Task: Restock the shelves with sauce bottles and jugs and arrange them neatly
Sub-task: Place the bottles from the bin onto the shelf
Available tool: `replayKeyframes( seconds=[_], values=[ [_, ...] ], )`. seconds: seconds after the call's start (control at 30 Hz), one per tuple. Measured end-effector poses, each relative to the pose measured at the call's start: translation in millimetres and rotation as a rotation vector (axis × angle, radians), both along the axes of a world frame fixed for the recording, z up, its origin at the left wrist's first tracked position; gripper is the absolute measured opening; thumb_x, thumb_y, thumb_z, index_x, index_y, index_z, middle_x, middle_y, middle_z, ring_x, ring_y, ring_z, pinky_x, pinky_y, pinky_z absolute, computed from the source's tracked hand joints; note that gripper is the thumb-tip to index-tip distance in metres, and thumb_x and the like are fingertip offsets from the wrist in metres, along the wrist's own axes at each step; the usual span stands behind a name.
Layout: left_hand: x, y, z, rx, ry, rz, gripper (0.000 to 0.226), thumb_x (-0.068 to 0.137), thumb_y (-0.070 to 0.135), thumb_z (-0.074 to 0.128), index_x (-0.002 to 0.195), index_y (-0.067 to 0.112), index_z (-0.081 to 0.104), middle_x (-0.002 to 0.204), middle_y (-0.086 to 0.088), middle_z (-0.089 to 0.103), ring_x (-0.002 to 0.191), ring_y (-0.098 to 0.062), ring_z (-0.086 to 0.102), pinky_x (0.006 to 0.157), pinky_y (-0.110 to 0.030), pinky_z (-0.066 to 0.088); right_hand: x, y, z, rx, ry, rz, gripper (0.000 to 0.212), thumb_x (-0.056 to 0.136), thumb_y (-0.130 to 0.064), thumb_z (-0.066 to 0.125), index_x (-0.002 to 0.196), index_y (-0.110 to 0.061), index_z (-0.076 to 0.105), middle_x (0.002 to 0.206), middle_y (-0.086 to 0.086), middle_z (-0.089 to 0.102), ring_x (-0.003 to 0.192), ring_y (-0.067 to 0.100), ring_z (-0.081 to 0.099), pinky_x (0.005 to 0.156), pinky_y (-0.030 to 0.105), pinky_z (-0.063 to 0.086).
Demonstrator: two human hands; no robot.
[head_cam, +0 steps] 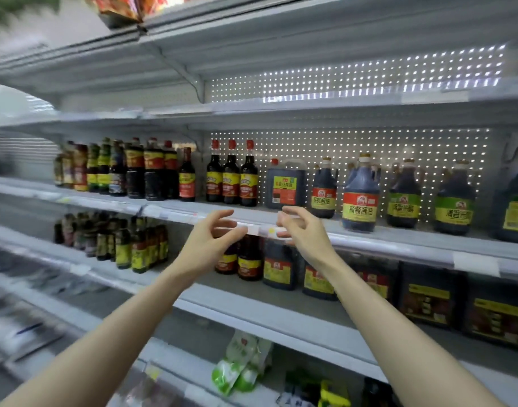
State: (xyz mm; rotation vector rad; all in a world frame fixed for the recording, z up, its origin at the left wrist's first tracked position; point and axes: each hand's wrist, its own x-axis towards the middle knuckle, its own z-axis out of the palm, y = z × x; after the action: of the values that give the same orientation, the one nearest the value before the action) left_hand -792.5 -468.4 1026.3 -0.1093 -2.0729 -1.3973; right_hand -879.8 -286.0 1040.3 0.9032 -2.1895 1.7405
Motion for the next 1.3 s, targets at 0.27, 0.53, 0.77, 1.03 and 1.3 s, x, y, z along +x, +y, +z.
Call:
replayKeyframes(
  seconds=[0.27, 0.53, 0.77, 1.03, 1.3],
  values=[
    [69.7, -85.5, 4.3, 0.034, 0.042, 0.213, 0.052, 0.087, 0.035, 0.066, 0.135, 0.020, 0.051, 0.114, 0.003, 0.064, 0.104, -0.011, 0.062, 0.089, -0.035, 0.054, 46.6, -104.5, 5.8, -0.009, 0.020, 0.217, 0.037, 0.097, -0.035, 0.054, 0.130, -0.019, 0.053, 0.111, 0.004, 0.067, 0.092, 0.012, 0.068, 0.084, 0.031, 0.055],
    [130.2, -212.4, -7.4, 0.084, 0.117, 0.381, 0.045, 0.089, 0.023, 0.066, 0.131, 0.013, 0.054, 0.106, 0.000, 0.067, 0.099, -0.014, 0.064, 0.082, -0.029, 0.055, 78.4, -250.3, -5.1, -0.022, 0.005, 0.345, 0.041, 0.096, -0.038, 0.055, 0.130, -0.016, 0.055, 0.109, 0.002, 0.068, 0.091, 0.013, 0.069, 0.090, 0.040, 0.055],
    [166.6, -342.9, -0.9, 0.051, 0.082, 0.409, 0.044, 0.090, 0.026, 0.065, 0.131, 0.020, 0.052, 0.106, 0.003, 0.067, 0.097, -0.009, 0.064, 0.074, -0.020, 0.052, 104.0, -388.8, 1.0, -0.085, -0.016, 0.409, 0.033, 0.096, -0.036, 0.055, 0.125, -0.019, 0.056, 0.105, 0.001, 0.068, 0.090, 0.014, 0.069, 0.086, 0.036, 0.056],
    [168.1, -457.6, -9.2, 0.093, 0.048, 0.401, 0.042, 0.088, 0.028, 0.066, 0.129, 0.021, 0.055, 0.107, 0.003, 0.065, 0.102, -0.012, 0.063, 0.085, -0.029, 0.053, 103.8, -504.7, -8.7, -0.079, -0.019, 0.402, 0.034, 0.098, -0.033, 0.052, 0.126, -0.015, 0.056, 0.107, 0.004, 0.068, 0.087, 0.015, 0.070, 0.085, 0.037, 0.057],
    [121.8, -540.3, -26.1, 0.108, 0.025, 0.374, 0.042, 0.089, 0.029, 0.066, 0.129, 0.020, 0.054, 0.107, 0.003, 0.067, 0.098, -0.012, 0.064, 0.085, -0.029, 0.054, 66.2, -589.3, -25.8, -0.066, -0.037, 0.385, 0.027, 0.098, -0.034, 0.052, 0.121, -0.021, 0.057, 0.105, 0.002, 0.068, 0.089, 0.017, 0.069, 0.084, 0.035, 0.056]
  ],
)
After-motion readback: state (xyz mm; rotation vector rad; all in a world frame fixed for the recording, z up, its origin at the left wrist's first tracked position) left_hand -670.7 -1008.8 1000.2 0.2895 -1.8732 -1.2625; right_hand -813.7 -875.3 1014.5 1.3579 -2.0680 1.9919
